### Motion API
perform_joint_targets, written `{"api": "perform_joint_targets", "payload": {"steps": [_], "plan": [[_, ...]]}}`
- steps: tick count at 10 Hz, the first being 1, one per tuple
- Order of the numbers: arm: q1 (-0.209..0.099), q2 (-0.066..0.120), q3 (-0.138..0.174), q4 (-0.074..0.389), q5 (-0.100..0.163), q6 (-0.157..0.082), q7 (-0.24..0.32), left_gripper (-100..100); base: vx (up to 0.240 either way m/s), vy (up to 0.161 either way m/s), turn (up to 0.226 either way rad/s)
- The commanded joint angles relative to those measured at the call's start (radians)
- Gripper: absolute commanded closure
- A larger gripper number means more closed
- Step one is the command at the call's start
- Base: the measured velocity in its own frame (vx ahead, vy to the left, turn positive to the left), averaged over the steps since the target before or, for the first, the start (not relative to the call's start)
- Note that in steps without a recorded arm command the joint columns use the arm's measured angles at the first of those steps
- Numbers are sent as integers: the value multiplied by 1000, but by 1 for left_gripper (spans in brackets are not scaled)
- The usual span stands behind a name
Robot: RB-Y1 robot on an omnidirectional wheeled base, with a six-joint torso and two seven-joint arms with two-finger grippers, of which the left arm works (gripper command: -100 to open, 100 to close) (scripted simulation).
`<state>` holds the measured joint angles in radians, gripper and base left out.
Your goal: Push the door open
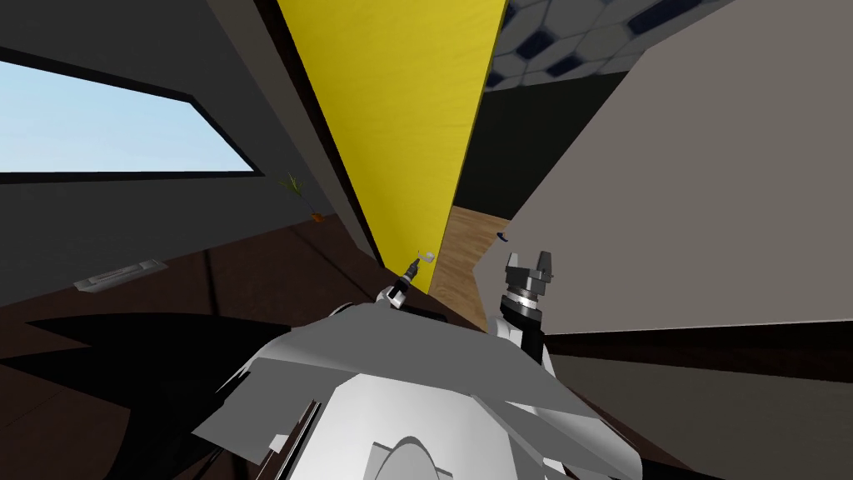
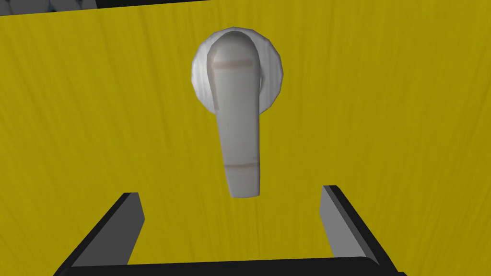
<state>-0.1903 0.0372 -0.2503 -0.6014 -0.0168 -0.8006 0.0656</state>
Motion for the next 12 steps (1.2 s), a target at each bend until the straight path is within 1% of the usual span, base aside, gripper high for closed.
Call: {"api": "perform_joint_targets", "payload": {"steps": [1, 2, 4, 5, 6, 11, 12], "plan": [[-4, -5, 4, 9, 2, -5, -2, -100, 204, -58, -26], [-4, -12, 6, 10, 3, -5, -3, -100, 186, -58, -25], [-5, -37, 11, 13, 5, -6, -5, -100, 187, -44, -28], [-2, -28, 8, 5, 4, -2, -4, -100, 80, -18, -2], [-2, -28, 8, 5, 4, -2, -4, 100, -11, 2, 6], [-2, -28, 8, 5, 4, -2, -4, 100, -7, 4, -5], [-6, -21, 20, 5, 9, -1, -8, 100, 85, -43, 14]]}}
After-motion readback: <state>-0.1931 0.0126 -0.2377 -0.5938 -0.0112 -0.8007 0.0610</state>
